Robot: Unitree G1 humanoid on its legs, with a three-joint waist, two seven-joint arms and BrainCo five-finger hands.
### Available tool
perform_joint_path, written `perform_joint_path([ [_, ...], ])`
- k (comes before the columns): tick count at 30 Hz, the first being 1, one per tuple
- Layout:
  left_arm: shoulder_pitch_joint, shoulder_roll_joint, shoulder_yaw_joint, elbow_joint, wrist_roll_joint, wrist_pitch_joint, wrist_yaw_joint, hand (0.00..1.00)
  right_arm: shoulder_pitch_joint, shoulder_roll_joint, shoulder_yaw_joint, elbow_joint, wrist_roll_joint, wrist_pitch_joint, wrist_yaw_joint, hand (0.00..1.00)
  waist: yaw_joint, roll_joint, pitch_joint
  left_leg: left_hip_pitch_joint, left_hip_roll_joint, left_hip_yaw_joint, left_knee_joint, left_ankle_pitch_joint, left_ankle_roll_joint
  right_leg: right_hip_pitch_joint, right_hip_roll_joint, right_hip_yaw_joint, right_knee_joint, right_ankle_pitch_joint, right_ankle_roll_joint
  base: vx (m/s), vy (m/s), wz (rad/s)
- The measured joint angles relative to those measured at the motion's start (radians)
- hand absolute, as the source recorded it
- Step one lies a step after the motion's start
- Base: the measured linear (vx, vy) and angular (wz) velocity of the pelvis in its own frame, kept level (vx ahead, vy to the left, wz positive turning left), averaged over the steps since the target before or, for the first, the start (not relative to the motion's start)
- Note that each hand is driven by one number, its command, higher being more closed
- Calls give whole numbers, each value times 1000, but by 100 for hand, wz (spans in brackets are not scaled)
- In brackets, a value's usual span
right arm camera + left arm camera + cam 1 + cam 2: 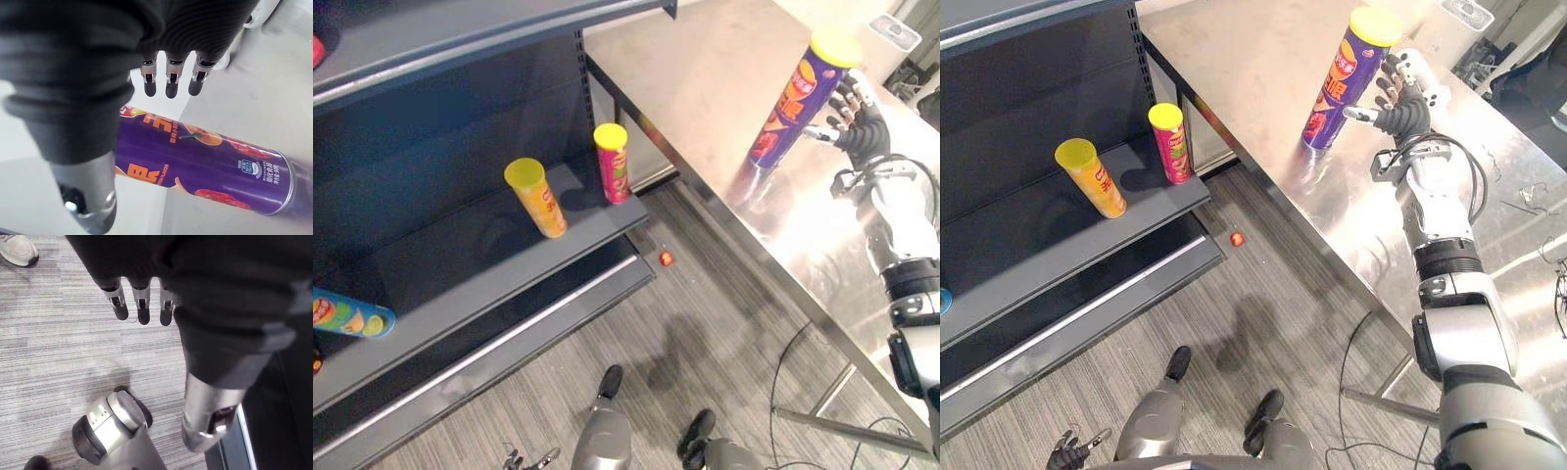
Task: Put the gum and the chips on the shelf.
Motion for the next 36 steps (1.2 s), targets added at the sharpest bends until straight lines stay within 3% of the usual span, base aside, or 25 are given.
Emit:
perform_joint_path([
  [17, -1, 8, -10, -4, -40, -11, -5, 0, -80, -21, -1, 42, 8, -25, -22, 0, 7, 19, 49, -41, -5, -28, 25, 3, -2, -26, -10, -21, 34, -13, -4, -4, -4, 4],
  [21, -1, 8, -11, -9, -41, -18, -6, 0, -86, -52, -1, 42, 8, -39, -22, 0, 23, 24, 54, -49, -7, -32, 31, 3, -2, -30, -16, -30, 49, -20, -4, -10, -6, 10],
  [22, -1, 8, -11, -15, -41, -21, -6, 0, -89, -60, -1, 43, 8, -39, -24, 100, 27, 25, 55, -51, -8, -34, 32, 4, -2, -31, -16, -33, 49, -20, -4, -8, -4, 8],
  [36, -1, 13, -19, -24, -73, -23, -17, 0, -106, -58, -1, 61, 7, -45, -34, 100, 36, 26, 75, -57, -12, -54, 30, 6, -3, -31, -24, -53, 68, -34, -4, -4, -4, 4],
])
